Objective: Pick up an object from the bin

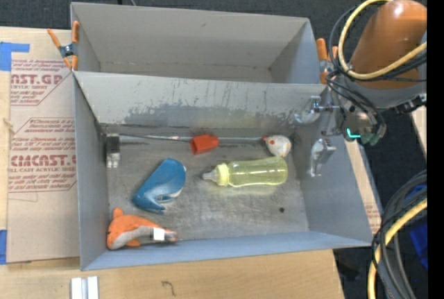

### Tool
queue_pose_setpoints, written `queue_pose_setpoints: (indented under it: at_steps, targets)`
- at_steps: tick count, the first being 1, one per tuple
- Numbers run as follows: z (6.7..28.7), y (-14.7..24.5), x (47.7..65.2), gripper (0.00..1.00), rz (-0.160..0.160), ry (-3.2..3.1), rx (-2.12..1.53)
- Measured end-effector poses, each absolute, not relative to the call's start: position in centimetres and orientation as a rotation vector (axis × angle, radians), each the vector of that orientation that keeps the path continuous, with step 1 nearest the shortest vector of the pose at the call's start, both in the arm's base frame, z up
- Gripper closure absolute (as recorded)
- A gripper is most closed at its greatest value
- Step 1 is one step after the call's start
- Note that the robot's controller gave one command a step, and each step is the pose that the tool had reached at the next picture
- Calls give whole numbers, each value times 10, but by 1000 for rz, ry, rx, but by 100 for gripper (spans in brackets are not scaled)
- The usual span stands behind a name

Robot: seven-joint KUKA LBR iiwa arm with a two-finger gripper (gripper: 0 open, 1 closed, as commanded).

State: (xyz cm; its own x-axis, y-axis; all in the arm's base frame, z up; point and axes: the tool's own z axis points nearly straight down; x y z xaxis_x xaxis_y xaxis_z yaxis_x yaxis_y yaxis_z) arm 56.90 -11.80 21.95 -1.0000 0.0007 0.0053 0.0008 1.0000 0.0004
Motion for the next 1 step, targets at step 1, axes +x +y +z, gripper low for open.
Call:
queue_pose_setpoints:
  at_steps: [1]
  targets:
    - [224,-118,571,0,1,-3144,1]
